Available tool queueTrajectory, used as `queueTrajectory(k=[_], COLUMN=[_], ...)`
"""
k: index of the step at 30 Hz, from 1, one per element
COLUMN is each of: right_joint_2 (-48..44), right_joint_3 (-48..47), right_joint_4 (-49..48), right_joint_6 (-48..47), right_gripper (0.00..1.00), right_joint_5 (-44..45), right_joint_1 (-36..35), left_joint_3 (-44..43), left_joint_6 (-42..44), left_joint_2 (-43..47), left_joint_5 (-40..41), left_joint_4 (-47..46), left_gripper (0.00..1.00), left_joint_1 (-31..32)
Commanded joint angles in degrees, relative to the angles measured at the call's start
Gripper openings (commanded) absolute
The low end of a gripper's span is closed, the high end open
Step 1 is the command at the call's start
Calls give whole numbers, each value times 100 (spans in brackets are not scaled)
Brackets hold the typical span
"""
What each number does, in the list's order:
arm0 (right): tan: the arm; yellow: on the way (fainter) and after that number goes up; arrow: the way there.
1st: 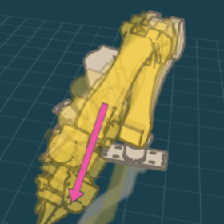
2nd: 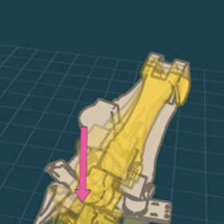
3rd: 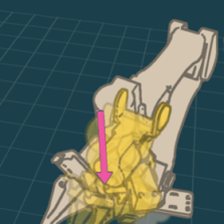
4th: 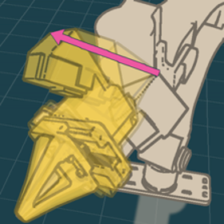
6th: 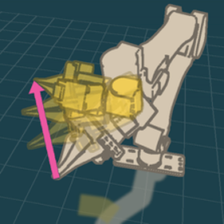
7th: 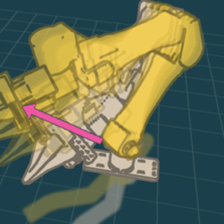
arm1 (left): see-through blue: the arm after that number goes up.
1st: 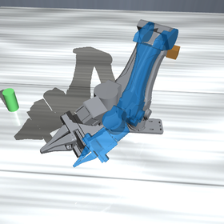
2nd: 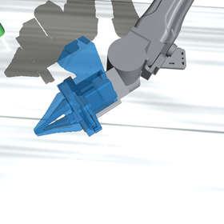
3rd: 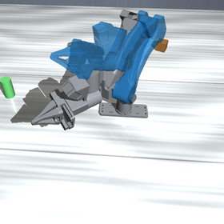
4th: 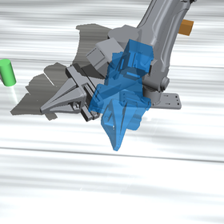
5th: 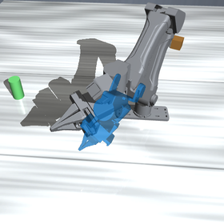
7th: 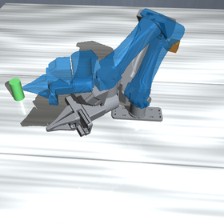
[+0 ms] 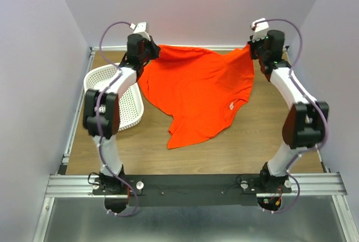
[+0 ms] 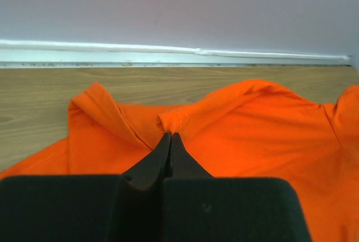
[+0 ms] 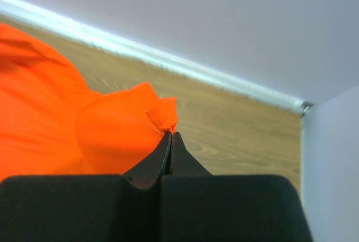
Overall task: Fold and stack the t-shirts
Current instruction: Flatten the tshirt out
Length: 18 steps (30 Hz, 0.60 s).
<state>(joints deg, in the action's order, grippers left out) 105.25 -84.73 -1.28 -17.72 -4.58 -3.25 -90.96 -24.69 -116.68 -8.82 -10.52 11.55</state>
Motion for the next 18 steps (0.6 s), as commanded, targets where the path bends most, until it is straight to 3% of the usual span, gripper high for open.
queueTrajectory(k=[1, 6, 10, 13, 18], right_joint_2=[-1830, -3036, -3424, -3441, -3415], right_joint_3=[185, -692, -2369, -3135, -4165], right_joint_4=[-137, 601, 1471, 1849, 2052], right_joint_6=[260, 260, 356, 392, 199], right_gripper=[0, 1, 1, 1, 1], right_joint_5=[-658, -904, -992, -861, -316], right_joint_1=[61, 70, 70, 61, 70], left_joint_3=[911, 1510, 1502, 1493, 1633], left_joint_6=[447, 632, 650, 395, -176], left_joint_2=[2038, 3957, 5582, 6269, 6658], left_joint_5=[-454, -288, 371, 617, 680], left_joint_4=[-1118, -1233, -1215, -1215, -1110], left_gripper=[0, 0, 0, 0, 0], left_joint_1=[145, 645, 1173, 1314, 1315])
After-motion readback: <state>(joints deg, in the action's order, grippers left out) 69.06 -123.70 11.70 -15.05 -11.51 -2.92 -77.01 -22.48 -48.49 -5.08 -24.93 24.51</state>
